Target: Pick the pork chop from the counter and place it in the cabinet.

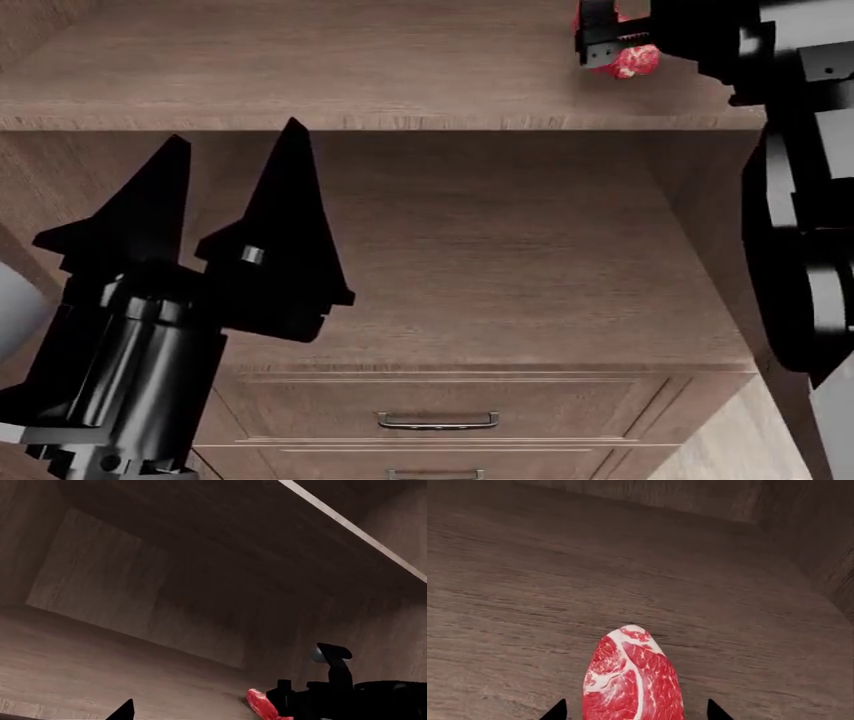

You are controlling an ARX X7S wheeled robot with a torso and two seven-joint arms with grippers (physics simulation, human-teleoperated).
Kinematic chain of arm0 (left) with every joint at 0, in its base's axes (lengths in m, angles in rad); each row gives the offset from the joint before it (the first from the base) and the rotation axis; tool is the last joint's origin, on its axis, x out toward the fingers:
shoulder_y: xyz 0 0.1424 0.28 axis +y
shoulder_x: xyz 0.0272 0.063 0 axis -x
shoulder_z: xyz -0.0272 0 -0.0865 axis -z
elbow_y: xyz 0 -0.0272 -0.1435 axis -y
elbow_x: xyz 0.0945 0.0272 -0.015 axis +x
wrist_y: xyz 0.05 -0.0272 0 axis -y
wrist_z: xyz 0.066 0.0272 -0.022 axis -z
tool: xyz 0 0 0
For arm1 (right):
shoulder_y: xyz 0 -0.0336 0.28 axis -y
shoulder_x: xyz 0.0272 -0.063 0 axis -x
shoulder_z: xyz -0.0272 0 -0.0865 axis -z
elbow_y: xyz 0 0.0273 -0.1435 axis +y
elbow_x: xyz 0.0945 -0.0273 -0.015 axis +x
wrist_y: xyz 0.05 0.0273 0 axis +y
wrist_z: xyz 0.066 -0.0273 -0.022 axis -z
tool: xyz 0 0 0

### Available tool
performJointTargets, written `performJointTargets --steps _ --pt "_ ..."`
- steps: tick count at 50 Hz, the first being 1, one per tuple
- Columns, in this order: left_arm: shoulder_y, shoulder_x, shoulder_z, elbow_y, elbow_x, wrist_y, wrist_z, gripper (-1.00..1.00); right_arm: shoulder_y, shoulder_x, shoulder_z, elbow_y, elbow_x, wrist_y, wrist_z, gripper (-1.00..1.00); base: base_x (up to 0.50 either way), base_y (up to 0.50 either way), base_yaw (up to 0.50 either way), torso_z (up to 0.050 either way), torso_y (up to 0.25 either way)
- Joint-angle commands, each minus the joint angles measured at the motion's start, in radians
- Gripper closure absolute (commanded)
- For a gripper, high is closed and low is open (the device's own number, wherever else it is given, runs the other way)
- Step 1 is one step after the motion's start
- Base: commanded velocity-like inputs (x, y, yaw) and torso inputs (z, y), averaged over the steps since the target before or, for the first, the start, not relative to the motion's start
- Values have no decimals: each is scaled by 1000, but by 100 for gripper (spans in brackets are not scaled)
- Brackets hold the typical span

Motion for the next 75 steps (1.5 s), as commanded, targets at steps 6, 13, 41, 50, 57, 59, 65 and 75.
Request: performJointTargets --steps 6,13,41,50,57,59,65,75 --pt "-8 -2 14 16 3 -6 -11 -100 -47 17 68 -225 34 43 -24 -100 0 0 0 0 0" --pt "-8 -6 22 19 6 -10 -15 -100 -211 35 120 -547 84 142 -1 -100 0 0 0 0 0" --pt "-28 -6 50 26 15 -22 -26 -100 -503 57 251 -1227 237 371 29 -100 0 0 0 0 0" --pt "-31 -3 62 32 19 -25 -33 -100 -598 50 256 -1409 278 429 36 -100 0 0 0 0 0" --pt "-38 -5 69 39 19 -26 -41 -100 -645 43 259 -1512 305 458 41 -100 0 0 0 0 0" --pt "-40 -8 69 40 17 -24 -44 -100 -663 38 265 -1541 315 463 43 -100 0 0 0 0 0" --pt "-48 -10 77 45 17 -26 -50 -100 -696 23 282 -1617 344 482 48 -100 0 0 0 0 0" --pt "-45 -17 85 34 28 -17 -45 -100 -743 11 328 -1705 385 494 55 -100 0 0 0 0 0"
